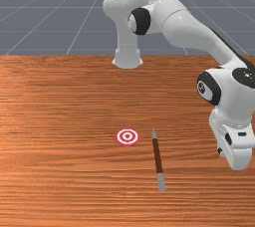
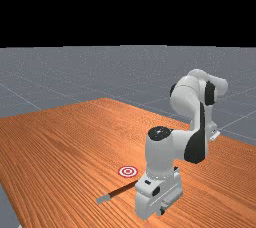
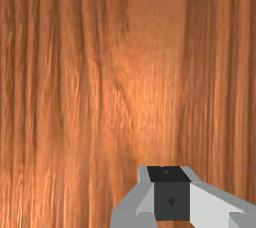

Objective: Pick up the pen and put it to the marker

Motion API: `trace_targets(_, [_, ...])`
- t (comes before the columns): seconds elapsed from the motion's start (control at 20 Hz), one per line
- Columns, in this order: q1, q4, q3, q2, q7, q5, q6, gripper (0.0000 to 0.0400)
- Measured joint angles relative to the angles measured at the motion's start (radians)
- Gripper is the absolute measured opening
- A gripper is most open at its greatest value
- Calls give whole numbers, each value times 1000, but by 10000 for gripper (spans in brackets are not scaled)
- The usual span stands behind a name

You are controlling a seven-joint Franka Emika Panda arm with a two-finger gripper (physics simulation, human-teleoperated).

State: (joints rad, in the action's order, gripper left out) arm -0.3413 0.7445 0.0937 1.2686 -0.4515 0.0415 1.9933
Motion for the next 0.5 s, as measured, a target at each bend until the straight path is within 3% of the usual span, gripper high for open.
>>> trace_targets(0.15, [0,0,0,0,0,0,0,0])
trace_targets(0.4, [35,220,-3,-111,-27,4,138,0])
trace_targets(0.5, [68,245,12,-128,-65,-13,124,0])
